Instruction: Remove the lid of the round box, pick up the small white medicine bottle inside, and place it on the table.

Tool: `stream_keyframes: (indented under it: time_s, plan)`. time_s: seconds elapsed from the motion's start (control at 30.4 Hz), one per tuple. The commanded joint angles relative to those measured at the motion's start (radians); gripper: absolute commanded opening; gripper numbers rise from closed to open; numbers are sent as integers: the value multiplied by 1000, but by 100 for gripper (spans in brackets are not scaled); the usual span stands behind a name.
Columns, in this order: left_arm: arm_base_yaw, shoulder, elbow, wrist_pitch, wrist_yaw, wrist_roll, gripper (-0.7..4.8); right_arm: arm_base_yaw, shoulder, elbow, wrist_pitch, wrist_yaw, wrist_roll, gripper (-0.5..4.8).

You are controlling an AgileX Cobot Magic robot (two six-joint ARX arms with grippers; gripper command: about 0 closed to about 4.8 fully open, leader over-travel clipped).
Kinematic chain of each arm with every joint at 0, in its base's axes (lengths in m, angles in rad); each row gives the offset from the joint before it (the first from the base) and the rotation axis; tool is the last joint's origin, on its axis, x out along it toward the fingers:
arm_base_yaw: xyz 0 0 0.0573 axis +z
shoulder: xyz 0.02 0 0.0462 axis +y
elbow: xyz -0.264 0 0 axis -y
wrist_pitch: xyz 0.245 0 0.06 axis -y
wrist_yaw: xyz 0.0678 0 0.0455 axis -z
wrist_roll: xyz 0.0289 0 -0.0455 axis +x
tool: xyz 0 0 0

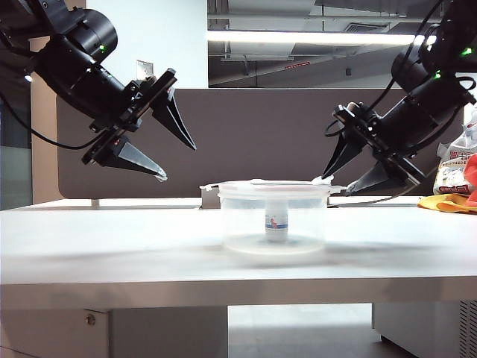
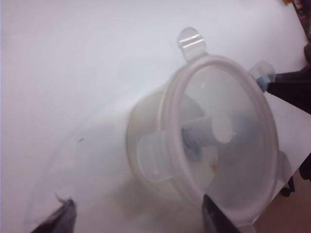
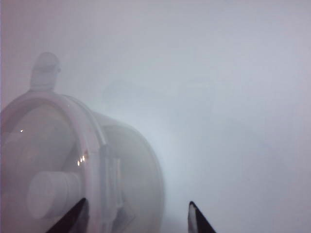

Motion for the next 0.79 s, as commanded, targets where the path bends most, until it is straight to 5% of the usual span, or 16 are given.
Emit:
stream_keyframes:
  time_s: [0.03, 0.4, 0.79]
  plan:
    - [-6, -3, 6, 11, 3, -2, 337, 11, 5, 5, 45, -6, 23, 246]
    - [-13, -3, 6, 9, -1, -2, 337, 34, 7, 5, 139, -24, 45, 74]
    - [-13, -3, 6, 10, -4, -2, 337, 33, 12, 5, 147, -32, 45, -3]
